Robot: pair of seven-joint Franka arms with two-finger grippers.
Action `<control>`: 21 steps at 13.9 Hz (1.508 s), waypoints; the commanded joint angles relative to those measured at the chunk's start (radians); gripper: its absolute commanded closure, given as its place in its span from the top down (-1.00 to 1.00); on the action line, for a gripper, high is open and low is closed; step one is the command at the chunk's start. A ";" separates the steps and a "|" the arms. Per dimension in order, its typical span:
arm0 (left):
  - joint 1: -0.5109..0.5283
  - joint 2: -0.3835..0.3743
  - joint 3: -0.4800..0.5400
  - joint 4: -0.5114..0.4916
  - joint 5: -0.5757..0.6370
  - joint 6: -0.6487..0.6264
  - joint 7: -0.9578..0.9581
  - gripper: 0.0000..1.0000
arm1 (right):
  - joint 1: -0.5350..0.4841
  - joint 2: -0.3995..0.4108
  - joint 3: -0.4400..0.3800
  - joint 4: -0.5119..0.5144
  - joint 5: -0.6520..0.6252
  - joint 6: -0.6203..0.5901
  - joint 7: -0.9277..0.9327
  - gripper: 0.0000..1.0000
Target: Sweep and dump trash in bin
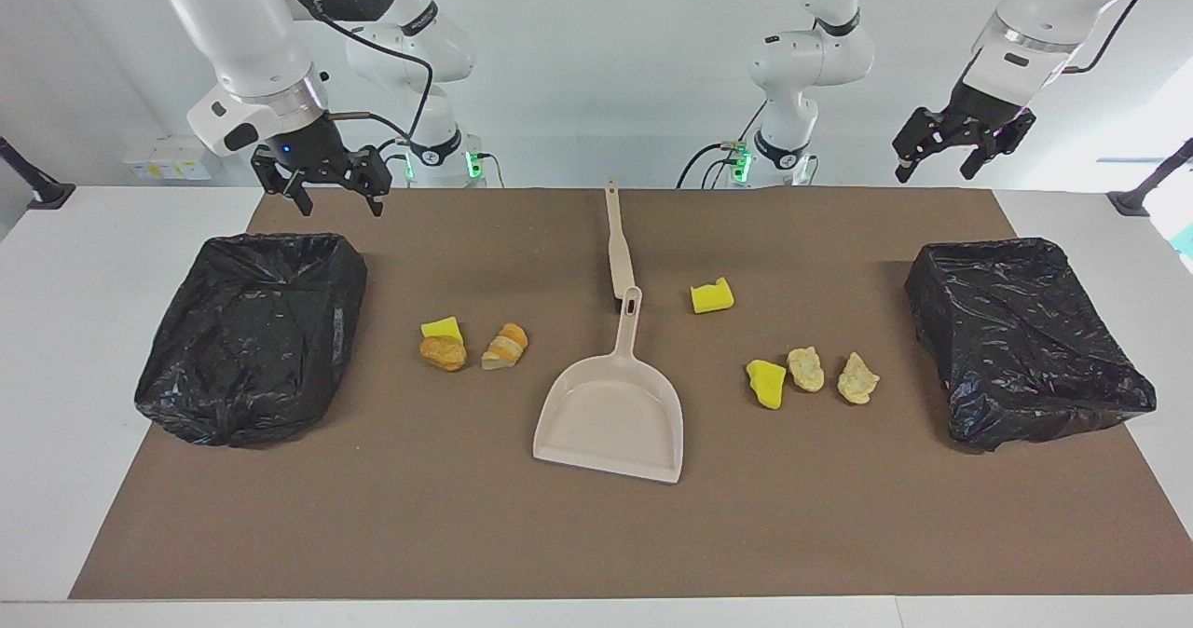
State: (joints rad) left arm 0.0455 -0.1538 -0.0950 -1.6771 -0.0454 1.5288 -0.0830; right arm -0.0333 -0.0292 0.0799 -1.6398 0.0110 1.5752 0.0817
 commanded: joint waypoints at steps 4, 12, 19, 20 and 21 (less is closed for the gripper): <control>-0.006 -0.027 0.001 -0.027 -0.013 -0.012 -0.011 1.00 | -0.007 -0.023 0.014 -0.034 0.018 0.054 0.013 1.00; -0.006 -0.027 0.000 -0.027 -0.013 -0.012 -0.014 1.00 | -0.007 0.018 0.081 -0.034 0.020 0.106 0.046 1.00; -0.006 -0.027 0.000 -0.027 -0.013 -0.013 -0.014 1.00 | 0.021 0.130 0.213 -0.034 0.018 0.277 0.249 1.00; -0.006 -0.027 0.000 -0.027 -0.013 -0.012 -0.014 1.00 | 0.057 0.161 0.213 -0.032 0.017 0.317 0.306 1.00; -0.006 -0.027 0.000 -0.027 -0.013 -0.010 -0.014 1.00 | 0.091 0.192 0.213 -0.031 0.015 0.366 0.363 1.00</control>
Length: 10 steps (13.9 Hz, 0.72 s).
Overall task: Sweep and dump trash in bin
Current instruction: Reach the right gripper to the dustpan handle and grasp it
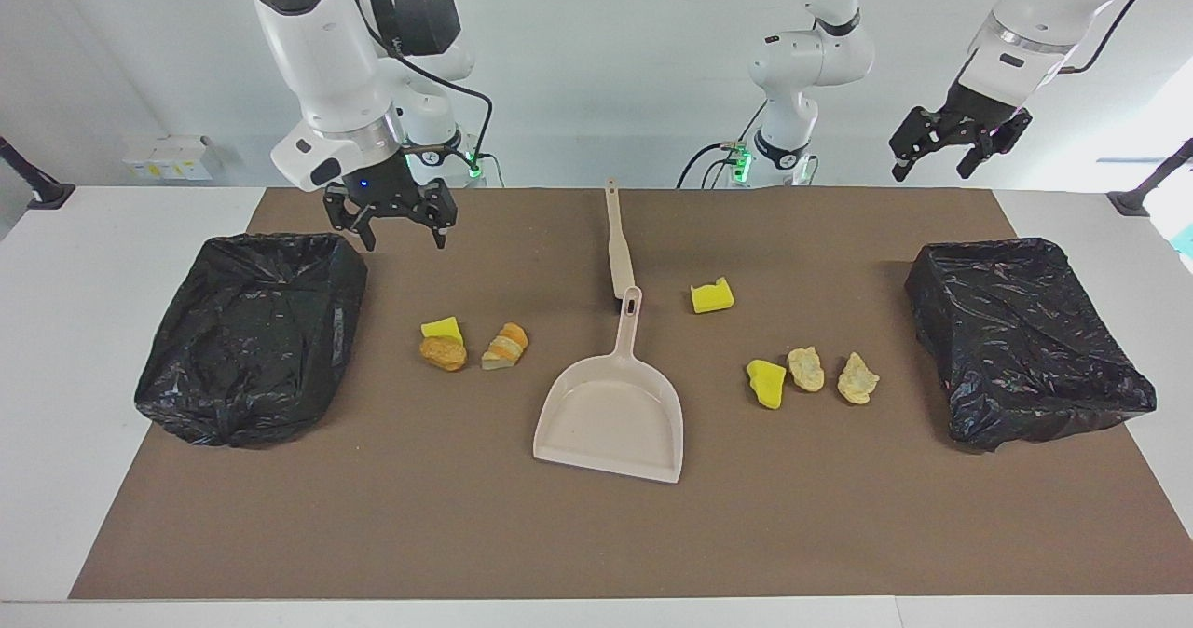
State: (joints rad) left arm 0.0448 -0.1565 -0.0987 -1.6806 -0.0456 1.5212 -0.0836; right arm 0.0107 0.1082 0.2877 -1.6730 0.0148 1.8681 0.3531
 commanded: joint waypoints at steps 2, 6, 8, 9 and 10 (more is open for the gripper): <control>-0.005 -0.025 0.002 -0.024 -0.013 -0.006 -0.013 1.00 | 0.112 0.109 0.004 0.012 -0.006 0.156 0.195 1.00; -0.005 -0.025 0.002 -0.024 -0.013 -0.006 -0.013 1.00 | 0.224 0.208 0.001 0.024 -0.048 0.267 0.344 1.00; -0.005 -0.025 0.002 -0.024 -0.013 -0.004 -0.012 1.00 | 0.273 0.260 0.002 0.030 -0.113 0.307 0.441 1.00; -0.005 -0.025 0.002 -0.024 -0.013 -0.006 -0.013 1.00 | 0.296 0.283 0.002 0.030 -0.125 0.321 0.469 1.00; -0.005 -0.025 0.002 -0.024 -0.013 -0.006 -0.013 1.00 | 0.322 0.306 0.001 0.030 -0.137 0.339 0.499 1.00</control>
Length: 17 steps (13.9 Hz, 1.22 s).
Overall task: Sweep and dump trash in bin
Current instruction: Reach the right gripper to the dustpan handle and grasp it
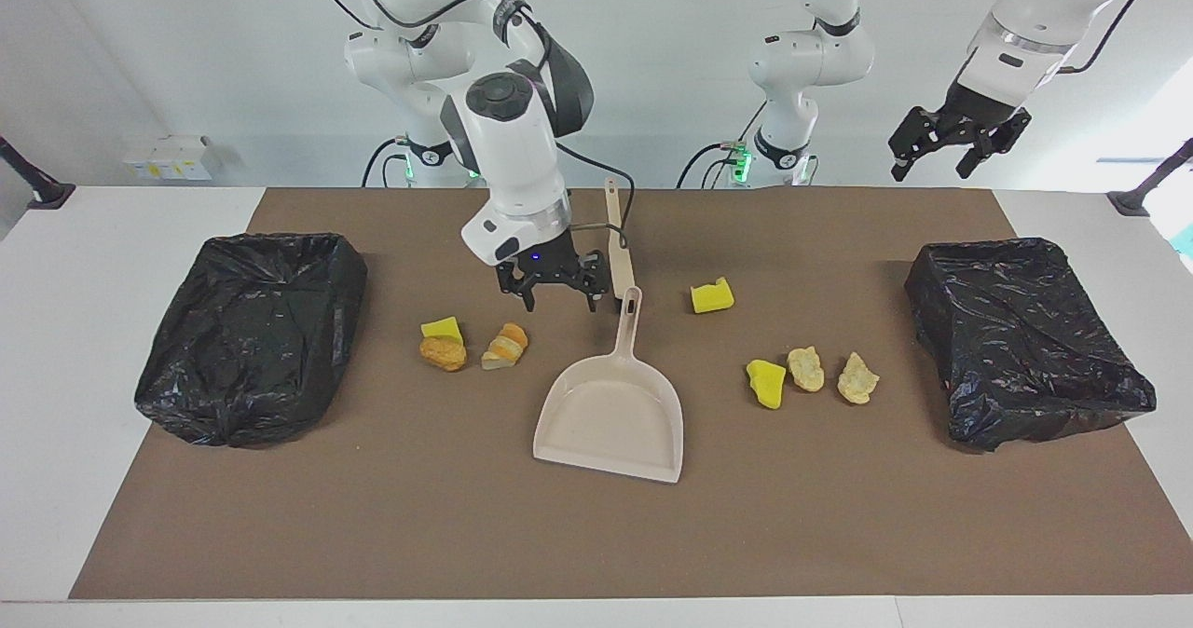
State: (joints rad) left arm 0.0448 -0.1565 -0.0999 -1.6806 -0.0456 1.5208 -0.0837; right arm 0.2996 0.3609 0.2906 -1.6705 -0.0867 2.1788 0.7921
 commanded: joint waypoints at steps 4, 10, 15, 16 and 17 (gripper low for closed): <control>-0.005 -0.025 0.003 -0.024 -0.013 -0.004 -0.013 1.00 | 0.061 0.084 -0.002 0.006 -0.085 0.036 0.087 1.00; -0.005 -0.025 0.003 -0.024 -0.013 -0.004 -0.011 1.00 | 0.061 0.093 -0.001 -0.027 -0.120 0.042 0.064 0.36; -0.005 -0.025 0.003 -0.024 -0.013 -0.004 -0.013 1.00 | 0.059 0.092 0.001 -0.032 -0.130 0.041 0.021 -0.45; -0.005 -0.025 0.003 -0.024 -0.013 -0.004 -0.011 1.00 | 0.061 0.092 0.001 -0.029 -0.128 0.036 -0.009 -0.87; -0.005 -0.025 0.003 -0.024 -0.013 -0.004 -0.011 1.00 | 0.061 0.093 0.001 -0.026 -0.130 0.032 -0.030 -1.00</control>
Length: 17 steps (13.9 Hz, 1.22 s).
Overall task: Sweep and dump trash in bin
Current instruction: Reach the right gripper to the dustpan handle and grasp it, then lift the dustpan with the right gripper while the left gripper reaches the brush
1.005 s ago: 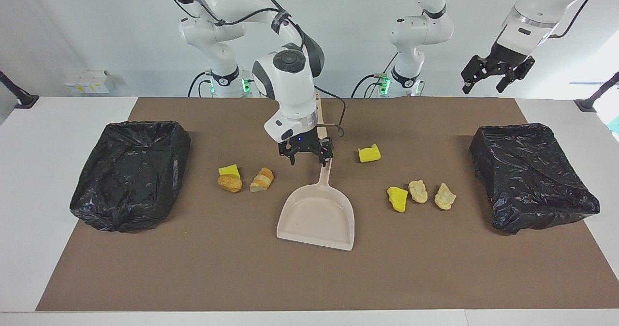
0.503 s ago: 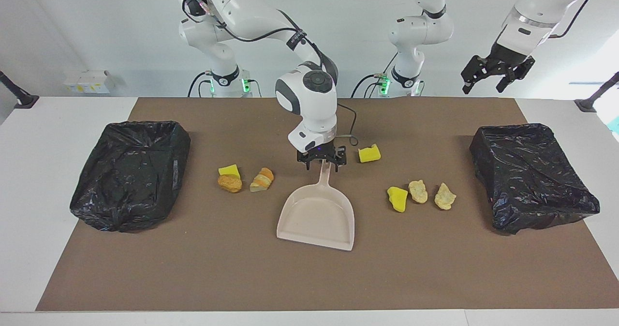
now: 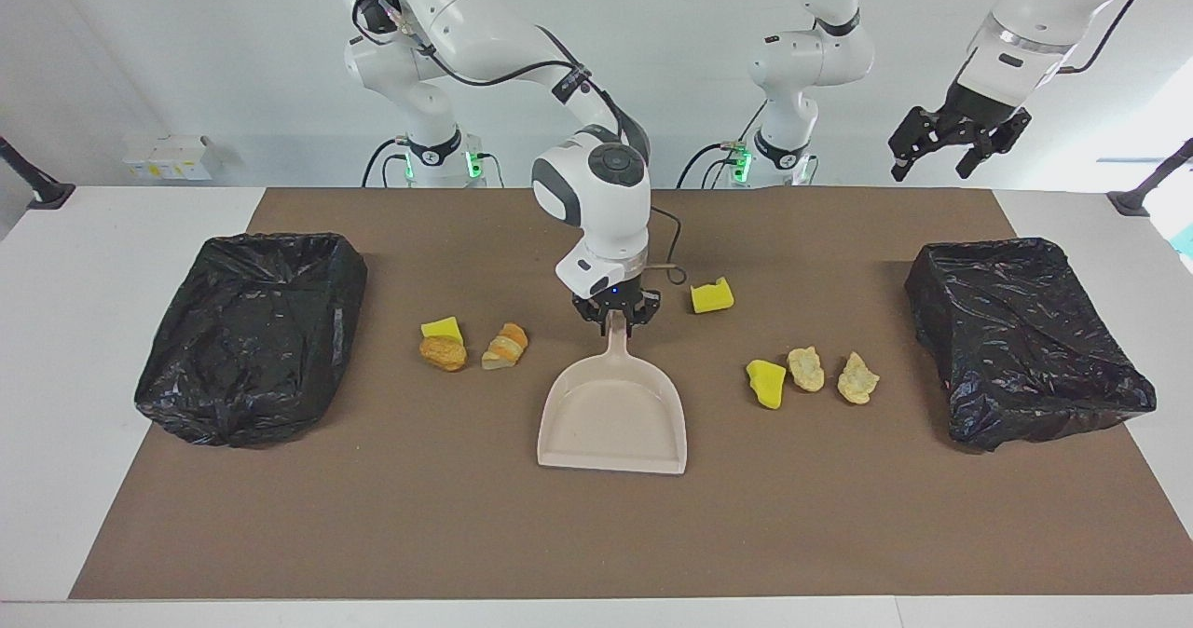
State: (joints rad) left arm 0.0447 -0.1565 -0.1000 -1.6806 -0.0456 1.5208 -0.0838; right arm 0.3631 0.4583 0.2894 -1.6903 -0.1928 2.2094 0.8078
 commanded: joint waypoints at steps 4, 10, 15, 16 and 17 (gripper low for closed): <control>-0.005 -0.024 0.003 -0.024 -0.013 -0.004 -0.011 1.00 | -0.001 -0.006 0.008 0.003 -0.011 -0.005 -0.062 -1.00; -0.005 -0.028 0.002 -0.025 -0.014 -0.004 -0.013 1.00 | -0.055 -0.125 0.016 0.021 0.054 -0.100 -0.154 -1.00; -0.038 -0.054 -0.004 -0.100 -0.014 -0.001 -0.019 1.00 | -0.206 -0.182 0.016 0.049 0.164 -0.221 -0.532 -1.00; -0.071 -0.064 -0.004 -0.140 -0.014 0.005 -0.020 1.00 | -0.234 -0.182 0.014 0.047 0.164 -0.223 -0.617 -1.00; -0.100 -0.066 -0.004 -0.169 -0.014 0.007 -0.027 1.00 | -0.259 -0.182 0.013 0.043 0.164 -0.224 -0.695 -1.00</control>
State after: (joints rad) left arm 0.0039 -0.1760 -0.1114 -1.7555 -0.0502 1.5165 -0.0855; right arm 0.1497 0.2750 0.2913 -1.6437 -0.0523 1.9945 0.2470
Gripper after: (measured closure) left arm 0.000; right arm 0.692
